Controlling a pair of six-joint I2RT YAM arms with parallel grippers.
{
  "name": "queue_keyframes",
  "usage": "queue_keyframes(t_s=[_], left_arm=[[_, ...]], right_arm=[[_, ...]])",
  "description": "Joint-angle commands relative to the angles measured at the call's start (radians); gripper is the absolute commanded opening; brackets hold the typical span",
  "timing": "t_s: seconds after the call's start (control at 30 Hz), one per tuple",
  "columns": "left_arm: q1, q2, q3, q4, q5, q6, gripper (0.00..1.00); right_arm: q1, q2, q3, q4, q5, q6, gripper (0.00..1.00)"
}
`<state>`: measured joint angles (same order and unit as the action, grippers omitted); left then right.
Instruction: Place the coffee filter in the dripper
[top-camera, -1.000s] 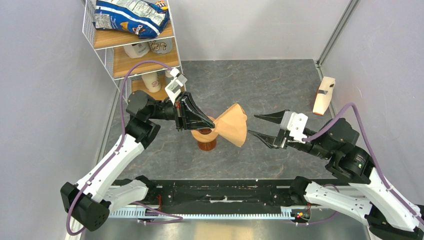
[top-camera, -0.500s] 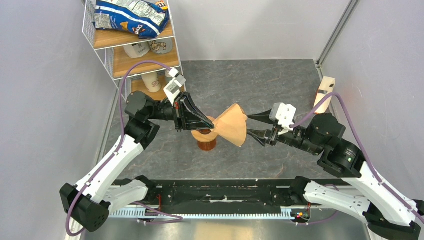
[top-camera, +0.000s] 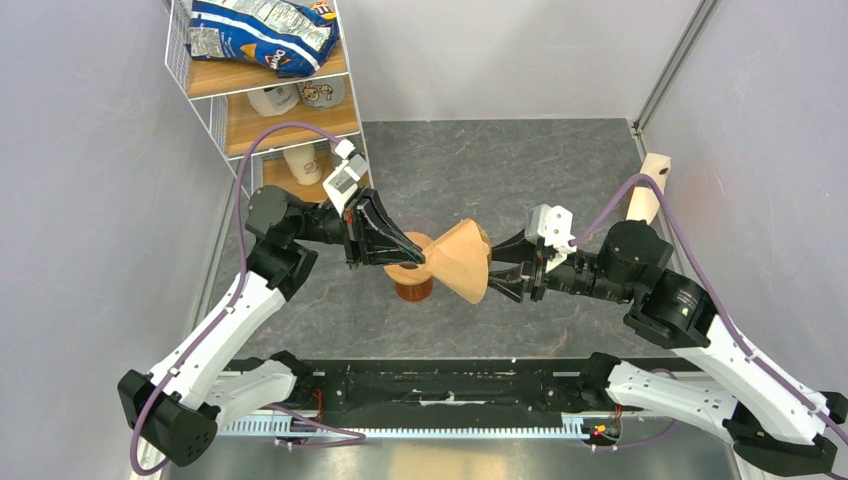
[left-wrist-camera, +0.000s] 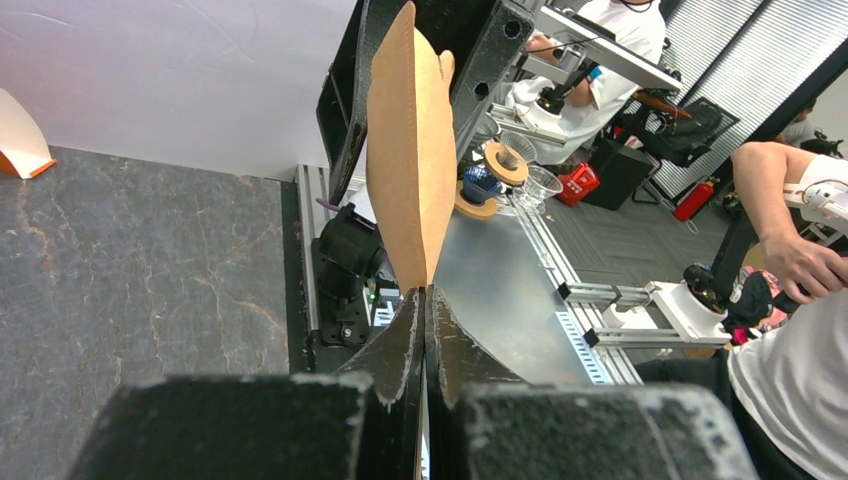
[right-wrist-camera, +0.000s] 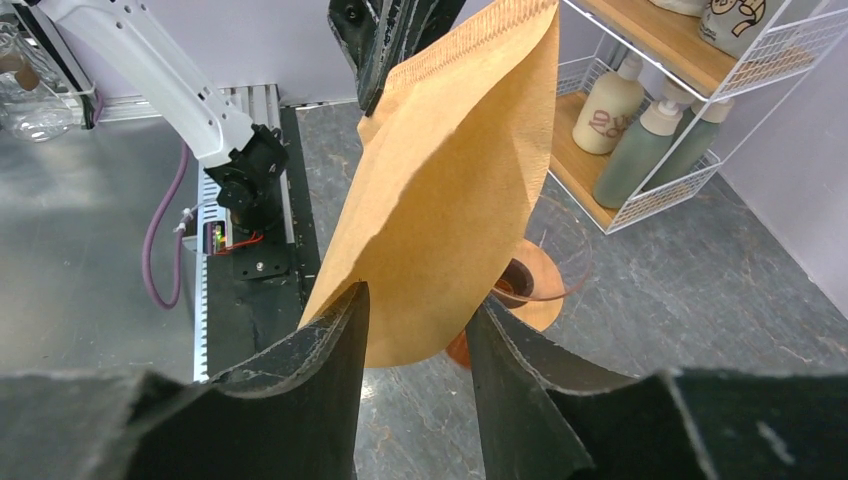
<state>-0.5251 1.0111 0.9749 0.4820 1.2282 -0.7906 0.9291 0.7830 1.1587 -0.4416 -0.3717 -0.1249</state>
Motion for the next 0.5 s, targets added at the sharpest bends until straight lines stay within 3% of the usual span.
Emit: queue_keyframes(t_s=[0.0, 0.27, 0.3, 0.4, 0.47], left_arm=[[-0.007, 0.003, -0.005, 0.021, 0.03, 0.043, 0.02], [-0.027, -0.014, -0.035, -0.034, 0.054, 0.083, 0.02], [-0.028, -0.019, -0.037, -0.027, 0.047, 0.088, 0.02], [-0.028, -0.026, -0.035, -0.029, 0.026, 0.095, 0.02], [-0.026, -0.033, -0.032, -0.064, 0.008, 0.123, 0.08]], right_arm=[[-0.003, 0.02, 0.02, 0.056, -0.014, 0.017, 0.45], [-0.003, 0.061, 0.067, 0.058, 0.002, -0.019, 0.37], [-0.002, 0.065, 0.067, 0.057, -0.005, -0.018, 0.32], [-0.002, 0.068, 0.057, 0.057, -0.034, -0.017, 0.0], [-0.003, 0.067, 0.053, 0.054, -0.016, -0.025, 0.0]])
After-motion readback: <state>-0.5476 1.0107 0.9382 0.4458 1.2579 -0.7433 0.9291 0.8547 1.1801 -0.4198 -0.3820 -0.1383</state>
